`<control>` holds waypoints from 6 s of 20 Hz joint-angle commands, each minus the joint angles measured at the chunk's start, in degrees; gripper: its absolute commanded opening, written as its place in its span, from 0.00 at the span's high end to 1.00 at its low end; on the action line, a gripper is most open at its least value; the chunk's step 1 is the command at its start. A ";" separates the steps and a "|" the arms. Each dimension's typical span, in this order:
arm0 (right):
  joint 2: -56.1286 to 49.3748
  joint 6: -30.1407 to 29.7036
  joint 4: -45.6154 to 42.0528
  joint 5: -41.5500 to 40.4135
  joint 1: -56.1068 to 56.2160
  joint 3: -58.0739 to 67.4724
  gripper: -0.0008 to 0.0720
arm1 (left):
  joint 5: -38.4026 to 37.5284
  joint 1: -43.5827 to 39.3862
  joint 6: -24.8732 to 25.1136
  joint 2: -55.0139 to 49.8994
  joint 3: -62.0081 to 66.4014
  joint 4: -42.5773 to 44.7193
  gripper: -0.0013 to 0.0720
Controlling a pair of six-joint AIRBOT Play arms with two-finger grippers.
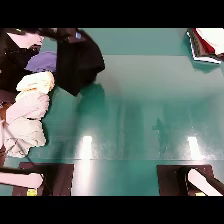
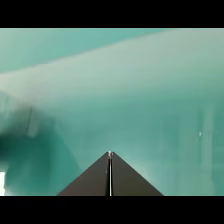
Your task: Fold the shirts.
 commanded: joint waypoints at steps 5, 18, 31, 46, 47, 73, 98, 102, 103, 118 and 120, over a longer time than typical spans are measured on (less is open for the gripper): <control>2.01 0.04 0.09 0.44 0.04 0.02 0.96 | -6.78 -13.44 4.59 13.97 -3.28 -1.55 0.95; 1.99 0.04 0.00 3.65 0.04 0.02 0.96 | -2.93 -9.60 1.05 3.26 -20.96 12.68 0.08; 1.99 0.04 -0.02 4.68 0.04 0.02 0.96 | 20.35 -14.05 7.91 4.98 -61.35 6.36 0.08; 1.90 0.02 -9.44 11.34 7.69 -22.23 0.72 | 6.08 -15.76 4.98 14.19 -37.79 25.51 0.95; 1.49 0.02 -8.96 9.27 8.94 -26.67 0.48 | 6.12 -15.76 4.96 14.86 -36.81 25.66 0.95; 0.35 -3.63 -12.02 1.95 16.26 -12.24 0.97 | 1.14 -15.76 -3.45 18.80 -11.37 43.23 0.95; 2.12 5.66 -12.13 12.66 3.76 38.84 0.97 | 12.57 -15.76 -10.73 34.07 -9.25 40.85 0.95; -14.01 9.51 -12.57 21.53 15.02 32.92 0.97 | 3.48 -15.74 -10.95 21.66 -19.80 45.29 0.95; -17.62 9.51 -12.59 21.03 16.96 30.64 0.97 | 3.48 -15.74 -9.92 17.51 -22.27 45.75 0.95; -35.28 9.27 -12.55 5.42 18.08 24.94 0.39 | 4.55 0.92 -10.49 -1.36 -24.24 44.89 0.09; -32.70 6.95 -12.57 9.79 17.31 21.88 0.39 | 1.05 0.85 -10.47 1.29 -26.03 43.56 0.09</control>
